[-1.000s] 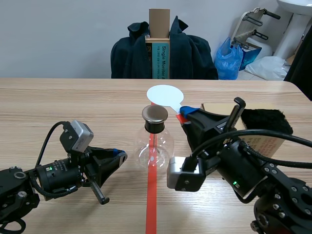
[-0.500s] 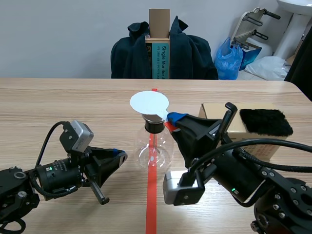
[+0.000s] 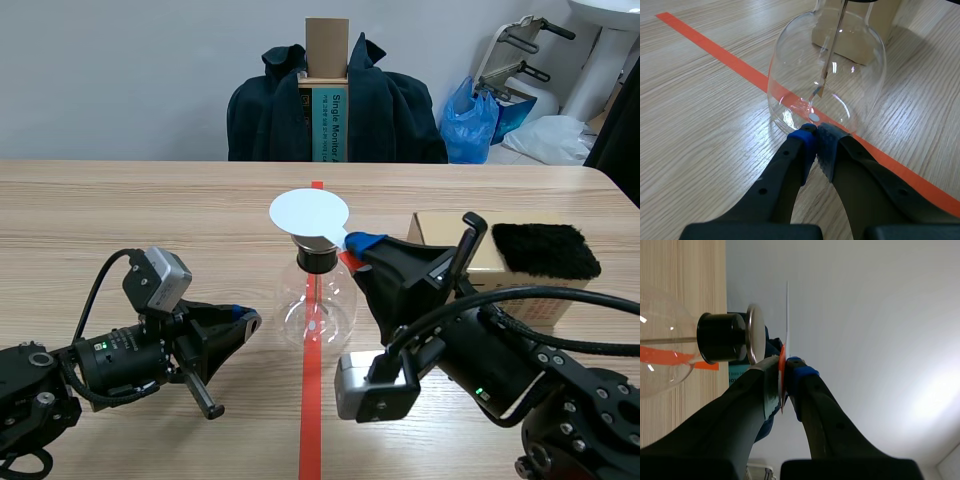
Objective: Do the electroscope experiment.
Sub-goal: 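Move the plate toward and away from the electroscope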
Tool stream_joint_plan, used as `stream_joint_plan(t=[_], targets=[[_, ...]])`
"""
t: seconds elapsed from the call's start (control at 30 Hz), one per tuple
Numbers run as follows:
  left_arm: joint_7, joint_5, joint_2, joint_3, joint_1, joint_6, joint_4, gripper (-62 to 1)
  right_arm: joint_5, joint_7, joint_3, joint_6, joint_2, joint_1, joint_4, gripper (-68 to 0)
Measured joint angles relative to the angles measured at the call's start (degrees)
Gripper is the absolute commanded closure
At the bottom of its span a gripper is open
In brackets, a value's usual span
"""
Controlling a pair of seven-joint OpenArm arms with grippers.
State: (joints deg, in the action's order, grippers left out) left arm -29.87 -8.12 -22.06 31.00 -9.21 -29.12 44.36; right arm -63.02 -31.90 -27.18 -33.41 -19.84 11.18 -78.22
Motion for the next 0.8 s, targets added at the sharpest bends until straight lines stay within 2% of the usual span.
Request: stream_joint_plan(t=[0.8], targets=[[-0.5, 0.0, 0.0, 0.0, 0.0, 0.0, 0.0, -2.8, 0.0, 20.5, 0.0, 0.0, 0.0, 0.0, 0.0, -0.7]])
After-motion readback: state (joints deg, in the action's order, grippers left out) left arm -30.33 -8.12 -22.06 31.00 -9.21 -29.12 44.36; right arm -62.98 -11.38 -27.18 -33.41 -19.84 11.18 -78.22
